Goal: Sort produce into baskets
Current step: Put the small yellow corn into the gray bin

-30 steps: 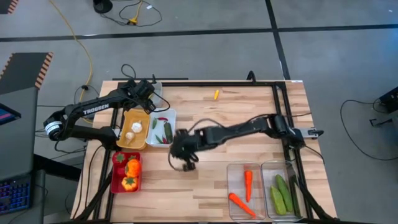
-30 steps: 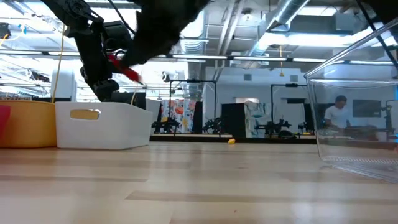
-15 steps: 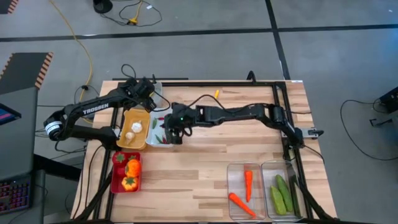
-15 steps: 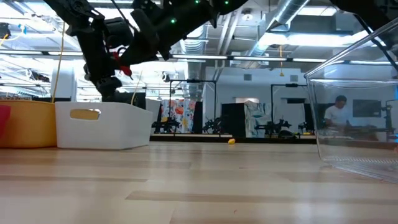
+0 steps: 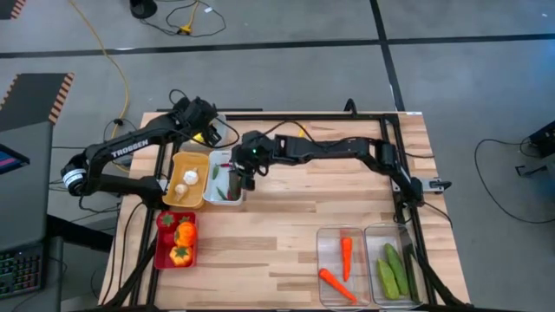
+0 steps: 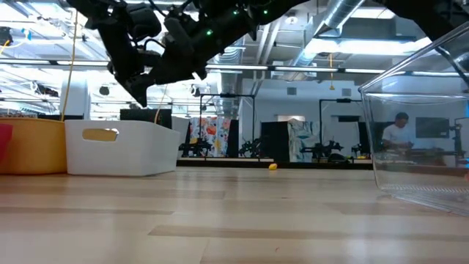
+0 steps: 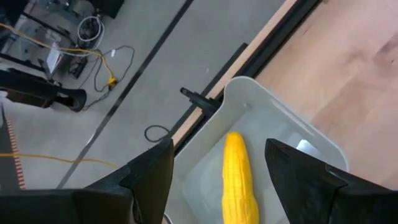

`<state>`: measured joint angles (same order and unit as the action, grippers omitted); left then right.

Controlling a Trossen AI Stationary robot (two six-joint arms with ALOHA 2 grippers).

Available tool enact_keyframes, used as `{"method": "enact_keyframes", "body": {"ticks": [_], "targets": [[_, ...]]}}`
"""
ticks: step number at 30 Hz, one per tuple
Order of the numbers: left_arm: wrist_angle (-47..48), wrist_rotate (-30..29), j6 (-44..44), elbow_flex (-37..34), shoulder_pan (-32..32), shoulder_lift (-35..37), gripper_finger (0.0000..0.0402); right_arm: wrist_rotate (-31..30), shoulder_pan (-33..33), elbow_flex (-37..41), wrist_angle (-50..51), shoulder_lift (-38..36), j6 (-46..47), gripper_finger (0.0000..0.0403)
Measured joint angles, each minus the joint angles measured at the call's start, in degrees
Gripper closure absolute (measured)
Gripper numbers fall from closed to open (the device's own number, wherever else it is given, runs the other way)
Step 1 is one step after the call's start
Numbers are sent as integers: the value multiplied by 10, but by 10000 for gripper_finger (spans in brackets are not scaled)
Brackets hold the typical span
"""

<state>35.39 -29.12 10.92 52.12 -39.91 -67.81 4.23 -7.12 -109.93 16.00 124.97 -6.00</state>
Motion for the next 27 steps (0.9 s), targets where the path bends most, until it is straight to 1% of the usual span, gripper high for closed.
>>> {"method": "enact_keyframes", "body": {"ticks": [3, 5, 9, 11, 13, 18, 22, 24, 27], "targets": [[0, 0, 4, 5, 0, 0, 161, -13, -17, -35, 57, 0, 0, 207], [0, 0, 4, 6, 0, 0, 161, -40, -31, -68, 113, 0, 0, 208], [0, 4, -1, 6, 0, 0, 161, -115, -63, -130, 235, 0, 2, 214], [0, 11, -10, 6, 0, 0, 161, -148, -81, -157, 292, 0, 20, 217], [0, 25, -16, 6, 0, 0, 161, -162, -105, -183, 345, -1, 57, 219], [-11, 72, -27, 6, 0, 0, 161, -150, -182, -204, 476, -1, 184, 219], [-31, 96, -27, 6, 0, 0, 161, -98, -248, -187, 553, -1, 282, 219], [-37, 99, -28, 6, 0, 0, 161, -73, -272, -172, 567, -1, 310, 219], [-39, 99, -28, 6, 0, 0, 161, -53, -300, -152, 563, -1, 341, 219]]}}
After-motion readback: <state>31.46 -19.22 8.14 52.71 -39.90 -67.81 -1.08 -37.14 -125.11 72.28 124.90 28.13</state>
